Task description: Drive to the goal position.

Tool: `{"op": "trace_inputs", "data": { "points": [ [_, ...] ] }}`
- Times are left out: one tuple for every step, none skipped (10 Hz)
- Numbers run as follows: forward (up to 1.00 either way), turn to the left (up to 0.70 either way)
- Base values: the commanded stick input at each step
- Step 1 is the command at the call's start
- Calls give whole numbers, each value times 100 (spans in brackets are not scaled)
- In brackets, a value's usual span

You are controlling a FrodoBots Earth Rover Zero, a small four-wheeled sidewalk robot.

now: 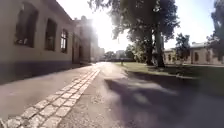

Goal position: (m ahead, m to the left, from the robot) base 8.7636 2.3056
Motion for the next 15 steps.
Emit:
{"op": "trace_inputs", "data": {
  "points": [
    [60,0],
    [60,0],
    [60,0],
    [60,0],
    [60,0],
    [60,0],
    [60,0],
    [60,0],
    [60,0],
    [60,0],
    [60,0],
    [60,0],
    [60,0],
    [60,0],
    [60,0]
  ]
}}
